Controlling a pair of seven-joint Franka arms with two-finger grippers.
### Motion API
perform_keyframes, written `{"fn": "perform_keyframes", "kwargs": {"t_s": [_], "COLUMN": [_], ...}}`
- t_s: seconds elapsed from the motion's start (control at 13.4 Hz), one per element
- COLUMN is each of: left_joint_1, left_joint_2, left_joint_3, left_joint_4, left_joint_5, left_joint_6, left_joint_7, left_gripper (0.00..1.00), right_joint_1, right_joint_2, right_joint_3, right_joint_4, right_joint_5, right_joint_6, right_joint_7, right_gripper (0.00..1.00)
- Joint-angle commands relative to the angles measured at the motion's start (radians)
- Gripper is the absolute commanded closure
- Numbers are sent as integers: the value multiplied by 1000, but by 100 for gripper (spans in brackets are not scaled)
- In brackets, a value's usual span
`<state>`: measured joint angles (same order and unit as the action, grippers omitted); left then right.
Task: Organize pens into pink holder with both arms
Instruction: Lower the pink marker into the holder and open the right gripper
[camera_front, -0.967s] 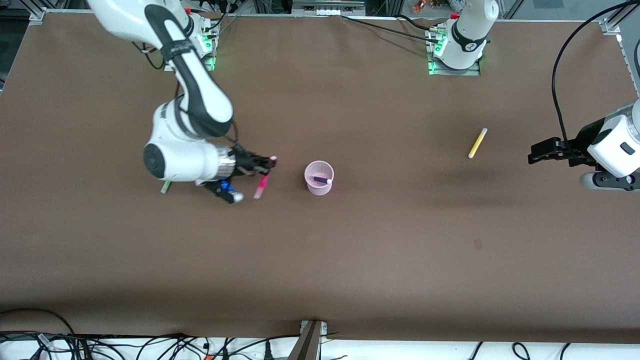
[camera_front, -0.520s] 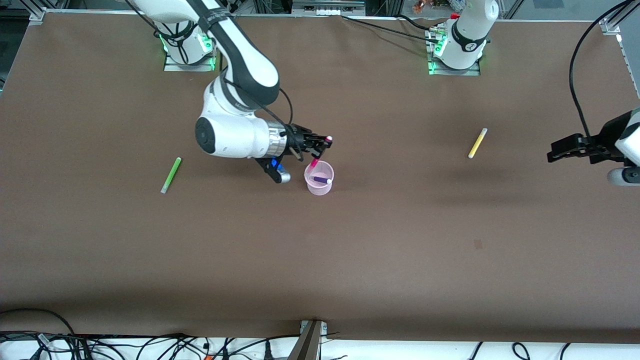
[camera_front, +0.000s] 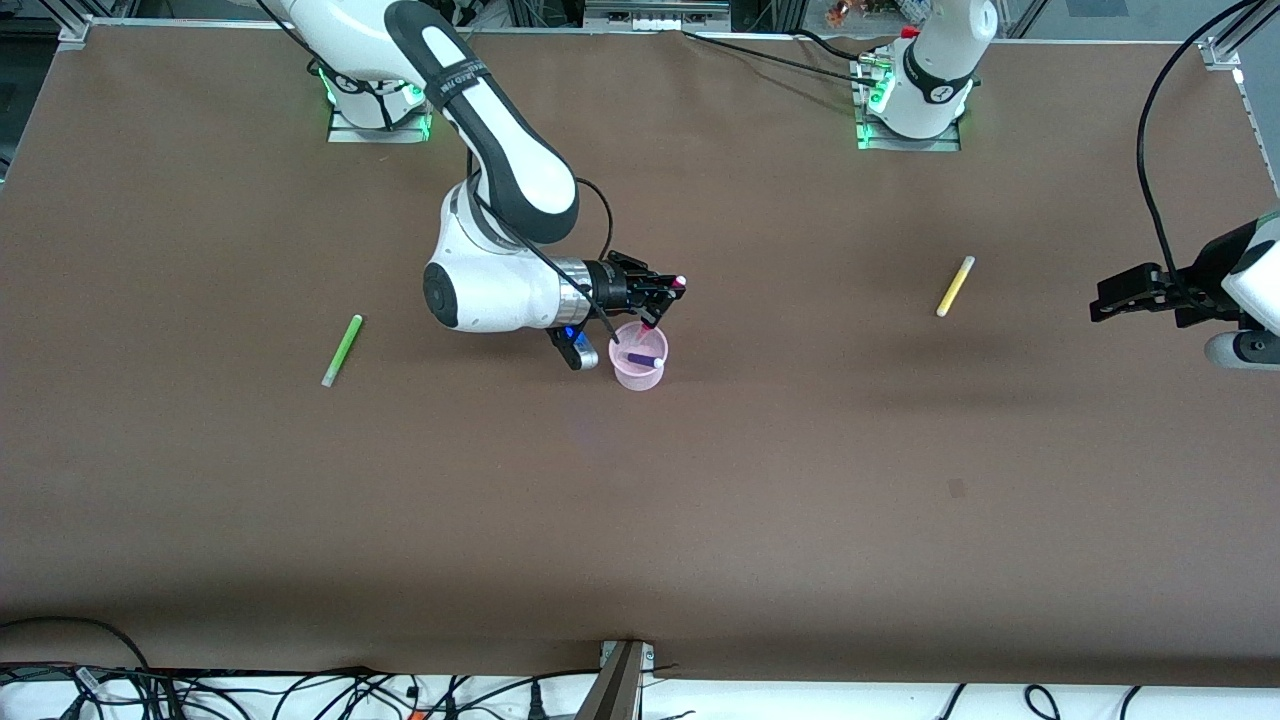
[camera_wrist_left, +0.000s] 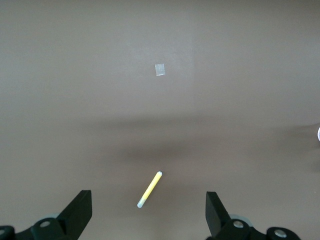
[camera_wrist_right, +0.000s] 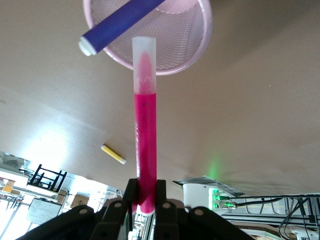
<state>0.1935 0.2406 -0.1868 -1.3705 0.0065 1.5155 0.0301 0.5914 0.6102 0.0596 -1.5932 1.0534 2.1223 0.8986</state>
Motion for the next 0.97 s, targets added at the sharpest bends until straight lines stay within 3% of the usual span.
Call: {"fn": "perform_keyframes", "kwargs": {"t_s": [0.0, 0.45, 0.52, 0.74, 0.82, 0.89], "left_joint_1": [-5, -5, -5, -5, -5, -5], "left_joint_2": [2, 2, 2, -1, -4, -6], "left_joint_3": [-3, -5, -5, -10, -10, -10], "left_joint_4": [13, 5, 5, 5, 5, 4], "left_joint_5": [26, 41, 55, 56, 56, 56], "left_joint_6": [-18, -20, -20, -21, -23, -26], "left_joint_7": [22, 25, 25, 27, 27, 27], "left_gripper": [0, 0, 0, 0, 0, 0], "right_joint_1": [13, 8, 8, 4, 1, -5], "right_joint_2": [43, 69, 69, 60, 57, 43], "right_joint_3": [-1, -6, -7, -7, -10, -15], "right_joint_4": [35, 53, 53, 56, 56, 56], "right_joint_5": [10, -22, -53, -128, -128, -130], "right_joint_6": [-2, -2, -2, -2, -5, -8], "right_joint_7": [7, -20, -21, -52, -53, -55], "right_gripper": [100, 100, 89, 10, 1, 1]}}
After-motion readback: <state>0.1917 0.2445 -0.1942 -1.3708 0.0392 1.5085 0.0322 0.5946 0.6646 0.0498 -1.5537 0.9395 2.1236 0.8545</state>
